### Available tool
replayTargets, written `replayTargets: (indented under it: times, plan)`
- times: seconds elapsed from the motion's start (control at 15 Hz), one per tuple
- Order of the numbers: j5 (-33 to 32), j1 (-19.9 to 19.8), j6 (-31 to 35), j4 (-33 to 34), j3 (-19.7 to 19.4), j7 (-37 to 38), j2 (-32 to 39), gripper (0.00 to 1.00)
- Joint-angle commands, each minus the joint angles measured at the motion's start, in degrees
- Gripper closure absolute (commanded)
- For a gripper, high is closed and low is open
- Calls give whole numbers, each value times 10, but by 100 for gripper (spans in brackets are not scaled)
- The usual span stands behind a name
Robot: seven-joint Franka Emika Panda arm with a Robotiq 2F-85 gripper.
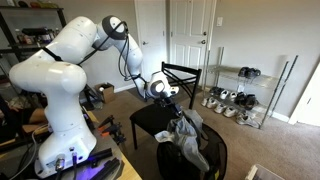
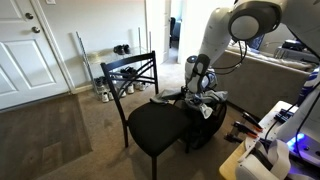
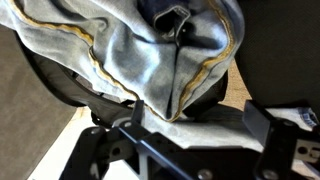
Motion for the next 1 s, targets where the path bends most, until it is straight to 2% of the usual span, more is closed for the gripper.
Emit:
replayTargets:
  times: [0.0, 0.2, 0.27, 0.4, 0.47, 0.67, 0.8, 0.93]
  plan:
    - [-43, -55, -10, -9, 62, -67, -25, 0]
    - [-77, -86, -11, -15, 104, -108, -27, 0]
    - [-81, -86, -17, -12, 105, -109, -22, 0]
    - [-79, -61, -22, -8, 79, -86, -6, 0]
    - [-71, -34, -17, -3, 48, -59, 10, 0]
    - [-57, 3, -3, 9, -12, -19, 39, 0]
    - [-50, -4, -14, 29, -30, -6, 51, 0]
    - [-49, -21, -26, 52, -30, -6, 61, 0]
